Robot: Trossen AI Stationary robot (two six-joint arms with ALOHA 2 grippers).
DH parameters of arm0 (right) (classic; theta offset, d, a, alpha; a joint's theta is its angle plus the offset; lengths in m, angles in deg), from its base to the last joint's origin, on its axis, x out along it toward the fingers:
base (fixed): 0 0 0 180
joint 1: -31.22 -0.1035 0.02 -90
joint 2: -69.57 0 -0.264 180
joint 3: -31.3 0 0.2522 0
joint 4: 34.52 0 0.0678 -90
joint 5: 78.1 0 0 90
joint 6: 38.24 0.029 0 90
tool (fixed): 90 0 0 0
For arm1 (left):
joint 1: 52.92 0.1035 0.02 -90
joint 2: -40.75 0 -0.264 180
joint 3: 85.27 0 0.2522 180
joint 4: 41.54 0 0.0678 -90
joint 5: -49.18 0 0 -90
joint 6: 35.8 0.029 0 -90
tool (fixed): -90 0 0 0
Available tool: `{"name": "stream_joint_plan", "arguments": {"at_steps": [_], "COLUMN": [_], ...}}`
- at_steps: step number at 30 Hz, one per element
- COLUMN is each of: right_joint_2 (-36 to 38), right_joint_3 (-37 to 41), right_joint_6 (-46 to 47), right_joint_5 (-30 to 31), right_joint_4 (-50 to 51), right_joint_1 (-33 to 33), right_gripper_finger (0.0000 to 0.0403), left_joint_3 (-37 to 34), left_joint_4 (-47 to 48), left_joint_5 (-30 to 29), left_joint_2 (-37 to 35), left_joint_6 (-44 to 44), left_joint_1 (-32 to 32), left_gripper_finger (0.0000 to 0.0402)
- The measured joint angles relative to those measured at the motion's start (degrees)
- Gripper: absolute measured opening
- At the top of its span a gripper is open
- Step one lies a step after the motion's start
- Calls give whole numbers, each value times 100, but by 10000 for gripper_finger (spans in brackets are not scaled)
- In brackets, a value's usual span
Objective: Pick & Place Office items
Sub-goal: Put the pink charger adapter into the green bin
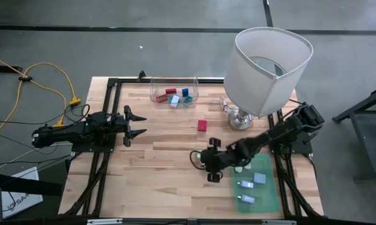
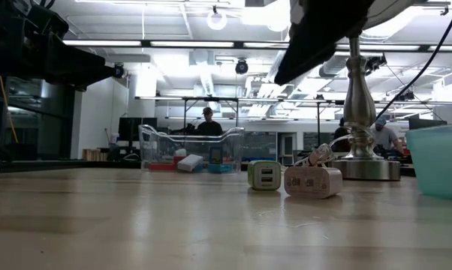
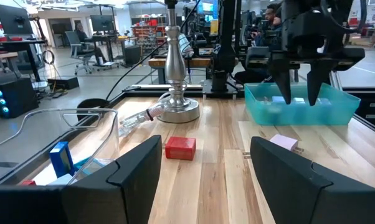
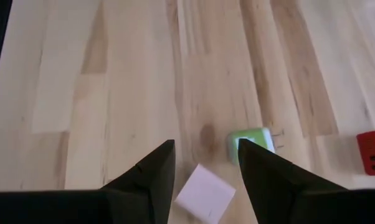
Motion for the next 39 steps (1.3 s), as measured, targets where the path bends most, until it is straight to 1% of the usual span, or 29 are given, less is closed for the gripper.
{"name": "stream_joint_plan", "arguments": {"at_steps": [14, 19, 26, 32, 39], "right_joint_2": [0, 0, 0, 0, 0], "right_joint_3": [0, 0, 0, 0, 0], "right_joint_6": [-50, -217, -822, -1441, -2690], "right_joint_5": [8, -260, -317, -649, -1517], "right_joint_4": [-158, -366, -504, -514, -503], "right_joint_1": [360, 546, 706, 732, 714], "right_gripper_finger": [162, 162, 162, 162, 162], "left_joint_3": [0, 0, 0, 0, 0], "left_joint_4": [0, -1, 1, 0, 0], "left_joint_5": [0, -1, -1, -1, -1], "left_joint_2": [0, 0, 0, 0, 0], "left_joint_6": [1, 0, 2, 2, 2], "left_joint_1": [0, -1, 1, 0, 1], "left_gripper_finger": [237, 237, 237, 237, 237]}}
